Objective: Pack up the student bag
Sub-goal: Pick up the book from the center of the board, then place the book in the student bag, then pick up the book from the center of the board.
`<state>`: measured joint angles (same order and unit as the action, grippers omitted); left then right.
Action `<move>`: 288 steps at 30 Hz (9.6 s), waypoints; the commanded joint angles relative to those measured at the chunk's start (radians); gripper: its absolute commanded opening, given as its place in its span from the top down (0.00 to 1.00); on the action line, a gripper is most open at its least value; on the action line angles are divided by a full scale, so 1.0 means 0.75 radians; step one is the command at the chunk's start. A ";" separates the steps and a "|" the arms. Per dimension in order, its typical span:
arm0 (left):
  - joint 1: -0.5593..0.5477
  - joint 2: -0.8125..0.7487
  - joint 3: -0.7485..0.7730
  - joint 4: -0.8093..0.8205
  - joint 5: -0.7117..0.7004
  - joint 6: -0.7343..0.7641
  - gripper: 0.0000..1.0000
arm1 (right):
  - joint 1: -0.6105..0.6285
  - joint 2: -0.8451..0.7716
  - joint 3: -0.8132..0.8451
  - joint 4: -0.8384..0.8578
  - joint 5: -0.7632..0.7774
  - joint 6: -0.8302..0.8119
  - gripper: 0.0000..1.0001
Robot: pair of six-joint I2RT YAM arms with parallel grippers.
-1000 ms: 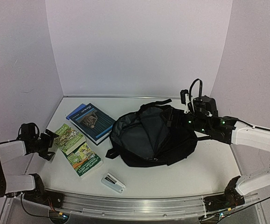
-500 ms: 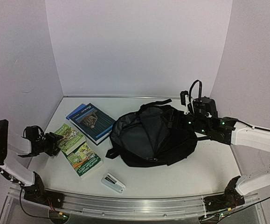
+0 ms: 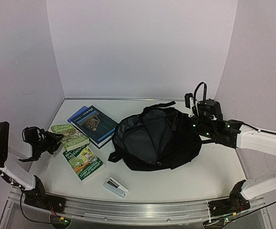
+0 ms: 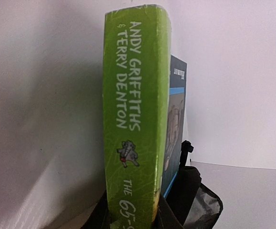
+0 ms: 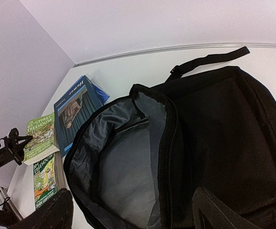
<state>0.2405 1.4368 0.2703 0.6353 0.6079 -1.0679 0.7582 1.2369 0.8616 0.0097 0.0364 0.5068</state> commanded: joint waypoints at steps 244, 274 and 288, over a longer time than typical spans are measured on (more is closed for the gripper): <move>-1.417 0.652 1.421 -0.711 -0.417 0.216 0.22 | -0.098 0.216 0.241 -0.134 0.021 0.150 1.00; -0.879 -0.281 0.670 -1.217 -0.440 0.262 0.02 | -0.408 0.185 -0.006 0.002 -0.392 0.109 0.15; -0.626 -0.614 0.363 -1.495 -0.627 0.069 0.00 | -0.154 -0.104 0.241 -0.208 -0.322 0.045 0.04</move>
<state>-0.2584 1.0340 0.5823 -0.3851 0.2325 -0.9592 0.5106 1.1458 0.9455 -0.1410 -0.2104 0.5549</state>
